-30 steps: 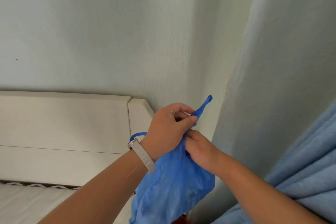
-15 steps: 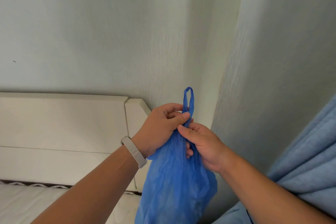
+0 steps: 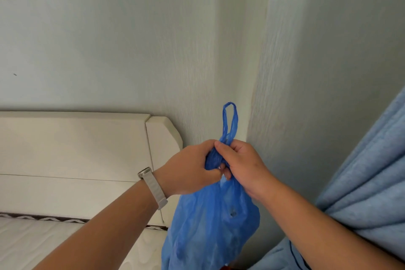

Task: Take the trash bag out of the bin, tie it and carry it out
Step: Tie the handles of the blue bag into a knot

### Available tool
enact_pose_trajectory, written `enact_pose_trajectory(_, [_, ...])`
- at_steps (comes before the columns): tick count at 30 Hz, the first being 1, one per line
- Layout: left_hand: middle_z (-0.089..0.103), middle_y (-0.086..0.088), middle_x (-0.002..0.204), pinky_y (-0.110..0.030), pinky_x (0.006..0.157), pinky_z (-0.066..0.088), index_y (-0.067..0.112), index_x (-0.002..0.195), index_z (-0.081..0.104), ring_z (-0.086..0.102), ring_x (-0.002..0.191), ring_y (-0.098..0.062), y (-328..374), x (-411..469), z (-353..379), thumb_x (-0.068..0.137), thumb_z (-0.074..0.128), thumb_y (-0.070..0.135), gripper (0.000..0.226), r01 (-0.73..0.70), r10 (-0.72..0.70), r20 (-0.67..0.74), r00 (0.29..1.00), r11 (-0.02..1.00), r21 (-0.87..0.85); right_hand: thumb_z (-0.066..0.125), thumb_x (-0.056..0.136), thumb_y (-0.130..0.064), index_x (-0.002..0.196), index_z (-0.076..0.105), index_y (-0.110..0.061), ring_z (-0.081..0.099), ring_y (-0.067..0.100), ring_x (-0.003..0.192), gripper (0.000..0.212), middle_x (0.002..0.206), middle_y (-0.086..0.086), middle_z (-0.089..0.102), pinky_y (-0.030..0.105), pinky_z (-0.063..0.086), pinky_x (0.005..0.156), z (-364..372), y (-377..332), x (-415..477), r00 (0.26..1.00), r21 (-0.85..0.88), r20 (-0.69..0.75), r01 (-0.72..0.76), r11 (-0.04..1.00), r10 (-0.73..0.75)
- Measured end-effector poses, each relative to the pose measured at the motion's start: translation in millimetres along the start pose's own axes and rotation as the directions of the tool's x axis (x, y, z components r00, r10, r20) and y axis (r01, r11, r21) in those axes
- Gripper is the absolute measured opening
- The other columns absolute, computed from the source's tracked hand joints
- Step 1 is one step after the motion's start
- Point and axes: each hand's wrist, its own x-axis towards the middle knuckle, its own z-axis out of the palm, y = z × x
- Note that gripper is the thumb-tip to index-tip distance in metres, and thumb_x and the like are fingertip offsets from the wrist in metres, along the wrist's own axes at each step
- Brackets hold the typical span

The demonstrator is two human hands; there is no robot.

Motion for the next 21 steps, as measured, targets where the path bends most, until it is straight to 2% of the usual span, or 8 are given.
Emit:
enact_pose_trajectory(3, [0.059,0.010,0.066,-0.026,0.049,0.043,0.034,0.115,0.050,0.053,0.053,-0.007,-0.7,-0.3,6.9,0.076,0.054,0.023,0.041,0.041,-0.012,-0.138,0.990,0.977,0.209,0.052,0.095,-0.029,0.075,0.058,-0.006,0.041,0.011,0.037,0.030,0.051,0.005,0.051,0.027,0.034,0.041,0.1,-4.5,2.1,0.999,-0.022,-0.030,-0.036,0.999,0.035])
enact_pose_trajectory(6, [0.061,0.007,0.073,-0.033,0.055,0.047,0.034,0.134,0.033,0.056,0.067,-0.014,-1.7,-2.5,11.7,0.075,0.051,0.029,0.062,0.025,0.097,-0.260,0.961,0.903,0.429,0.049,0.093,-0.027,0.072,0.054,-0.010,0.037,0.014,0.038,0.027,0.052,0.007,0.049,0.028,0.031,0.042,-1.1,-5.5,4.5,0.997,-0.122,-0.013,-0.076,0.990,0.075])
enact_pose_trajectory(8, [0.064,0.007,0.074,-0.032,0.053,0.047,0.029,0.127,0.045,0.057,0.070,-0.016,-2.7,-5.5,12.3,0.075,0.056,0.030,0.053,-0.036,0.224,-0.290,0.931,0.844,0.535,0.052,0.089,-0.025,0.074,0.053,-0.010,0.037,0.015,0.039,0.021,0.053,0.007,0.051,0.028,0.031,0.041,-1.6,-3.7,6.0,0.996,-0.157,-0.025,-0.085,0.984,0.082])
enact_pose_trajectory(10, [0.065,0.007,0.074,-0.031,0.049,0.044,0.024,0.109,0.059,0.057,0.069,-0.018,-2.5,-9.1,12.4,0.077,0.063,0.029,0.032,-0.077,0.314,-0.295,0.903,0.791,0.607,0.059,0.085,-0.023,0.087,0.054,-0.010,0.038,0.012,0.038,0.014,0.056,0.005,0.053,0.024,0.031,0.038,-0.4,-1.8,6.4,0.995,-0.124,-0.070,-0.086,0.989,0.077])
enact_pose_trajectory(14, [0.060,0.005,0.073,-0.028,0.049,0.038,0.022,0.095,0.065,0.054,0.068,-0.018,-7.6,-14.4,9.3,0.084,0.061,0.032,0.015,-0.082,0.323,-0.267,0.908,0.761,0.643,0.066,0.079,-0.015,0.112,0.043,-0.020,0.041,0.007,0.040,0.041,0.068,0.003,0.052,0.022,0.035,0.040,5.9,3.6,5.7,0.994,-0.081,-0.106,-0.049,0.995,0.040])
enact_pose_trajectory(16, [0.058,0.005,0.072,-0.029,0.050,0.040,0.023,0.088,0.067,0.054,0.069,-0.018,-7.3,-17.4,7.2,0.087,0.049,0.038,0.024,-0.063,0.288,-0.259,0.922,0.770,0.635,0.064,0.080,-0.015,0.108,0.048,-0.018,0.048,0.011,0.048,0.032,0.070,0.002,0.056,0.024,0.041,0.046,7.8,5.9,4.7,0.992,-0.169,-0.126,-0.001,0.986,-0.020])
enact_pose_trajectory(18, [0.056,0.005,0.073,-0.032,0.053,0.043,0.022,0.085,0.066,0.053,0.070,-0.017,-3.0,-21.5,7.8,0.088,0.041,0.041,0.032,-0.055,0.254,-0.246,0.935,0.792,0.608,0.057,0.082,-0.017,0.090,0.060,-0.011,0.051,0.013,0.051,0.010,0.066,0.002,0.060,0.030,0.044,0.051,6.7,5.2,2.0,0.993,-0.289,-0.091,0.047,0.956,-0.076])
enact_pose_trajectory(21, [0.056,0.006,0.076,-0.032,0.060,0.043,0.023,0.082,0.064,0.052,0.074,-0.015,1.1,-23.8,4.7,0.089,0.048,0.034,0.021,-0.020,0.184,-0.255,0.949,0.845,0.534,0.048,0.087,-0.022,0.071,0.063,0.000,0.049,0.015,0.051,0.031,0.056,0.002,0.059,0.033,0.042,0.055,4.2,-1.3,-3.7,0.994,-0.332,0.094,0.090,0.939,-0.062])
